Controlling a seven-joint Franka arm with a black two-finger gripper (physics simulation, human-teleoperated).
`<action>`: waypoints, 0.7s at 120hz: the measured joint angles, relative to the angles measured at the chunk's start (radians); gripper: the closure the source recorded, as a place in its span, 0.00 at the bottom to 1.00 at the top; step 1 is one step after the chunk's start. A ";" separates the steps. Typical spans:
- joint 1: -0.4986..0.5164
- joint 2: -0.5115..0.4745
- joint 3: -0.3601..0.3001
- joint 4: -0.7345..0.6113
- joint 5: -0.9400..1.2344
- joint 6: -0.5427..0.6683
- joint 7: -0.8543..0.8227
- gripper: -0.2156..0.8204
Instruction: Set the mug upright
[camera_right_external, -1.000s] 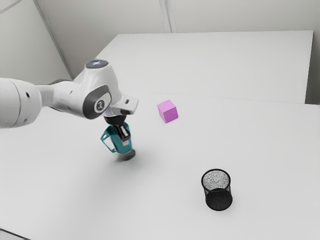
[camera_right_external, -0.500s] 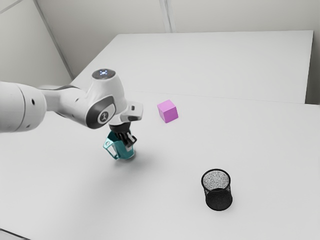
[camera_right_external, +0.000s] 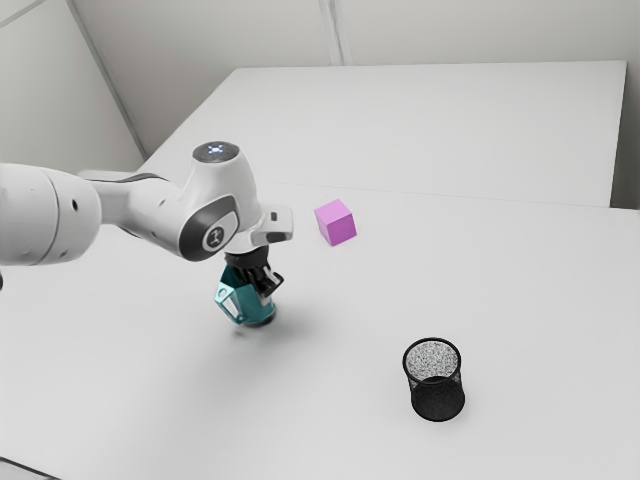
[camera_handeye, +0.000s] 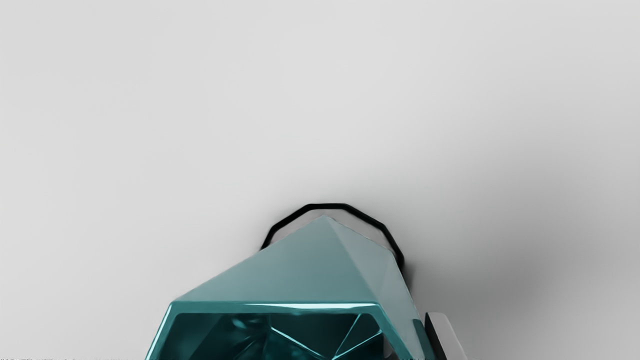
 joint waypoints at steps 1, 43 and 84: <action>0.000 0.000 0.000 0.000 -0.001 0.000 -0.001 0.93; 0.002 -0.022 -0.004 -0.001 -0.016 -0.008 -0.029 0.59; -0.021 -0.111 -0.027 -0.003 -0.018 -0.065 -0.062 0.43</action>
